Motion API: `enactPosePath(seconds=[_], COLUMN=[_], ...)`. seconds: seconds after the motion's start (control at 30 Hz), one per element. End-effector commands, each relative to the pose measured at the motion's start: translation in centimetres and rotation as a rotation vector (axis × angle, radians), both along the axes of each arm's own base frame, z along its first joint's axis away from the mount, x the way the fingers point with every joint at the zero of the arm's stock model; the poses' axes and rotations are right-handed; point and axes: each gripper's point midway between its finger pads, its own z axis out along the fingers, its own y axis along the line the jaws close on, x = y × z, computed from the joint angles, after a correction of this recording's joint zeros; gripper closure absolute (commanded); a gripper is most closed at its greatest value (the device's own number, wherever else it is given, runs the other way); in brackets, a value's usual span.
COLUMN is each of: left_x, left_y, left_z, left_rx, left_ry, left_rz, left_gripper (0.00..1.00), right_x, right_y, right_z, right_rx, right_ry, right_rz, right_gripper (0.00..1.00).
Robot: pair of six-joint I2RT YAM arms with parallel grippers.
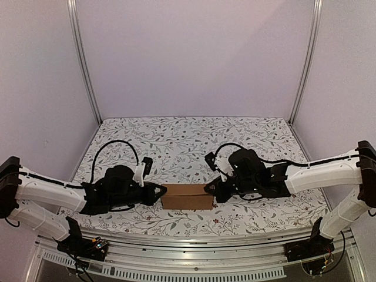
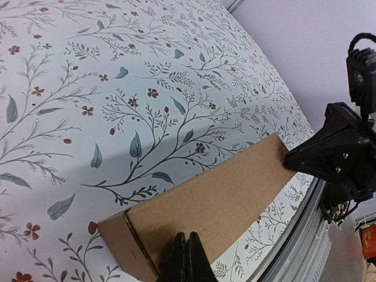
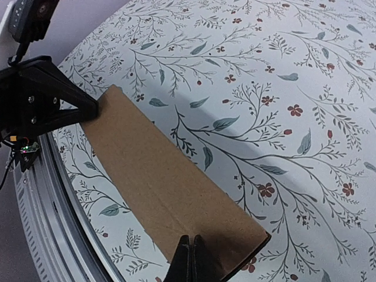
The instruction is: Fold the paper box
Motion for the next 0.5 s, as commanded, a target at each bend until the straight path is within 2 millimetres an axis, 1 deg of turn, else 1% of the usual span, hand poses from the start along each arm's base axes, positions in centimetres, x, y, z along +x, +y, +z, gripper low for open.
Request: enactPosePath(seconds=[0.0, 0.07, 0.1, 0.13, 0.2, 0.3, 0.43, 0.47], left_x=[-1.6, -1.5, -1.5, -1.5, -1.5, -1.5, -1.5, -1.5], left_y=[2.8, 2.8, 2.7, 2.7, 2.7, 2.6, 2.7, 2.7], left_z=[-5.1, -5.1, -5.1, -5.2, -5.2, -5.3, -5.3, -5.2], left_rx=[0.181, 0.183, 0.185, 0.187, 0.189, 0.192, 0.194, 0.192], left_ry=[0.110, 0.109, 0.112, 0.112, 0.114, 0.116, 0.118, 0.118], left_rz=[0.002, 0.002, 0.002, 0.001, 0.001, 0.000, 0.001, 0.002], left_gripper=[1.00, 1.00, 1.00, 1.00, 1.00, 1.00, 1.00, 1.00], right_x=[-0.2, -0.6, -0.9, -1.0, -1.1, -0.7, 0.0, 0.2], right_y=[-1.5, -2.2, -2.4, -2.5, -2.4, -1.8, -1.1, -0.9], right_z=[-3.5, -5.3, -5.8, -6.2, -6.2, -4.5, -0.8, 0.5], right_rx=[0.058, 0.056, 0.064, 0.066, 0.081, 0.117, 0.168, 0.182], right_ry=[0.088, 0.127, 0.146, 0.156, 0.168, 0.148, 0.087, 0.068], right_rz=[-0.045, -0.063, -0.072, -0.075, -0.079, -0.077, -0.063, -0.059], right_gripper=[1.00, 1.00, 1.00, 1.00, 1.00, 1.00, 1.00, 1.00])
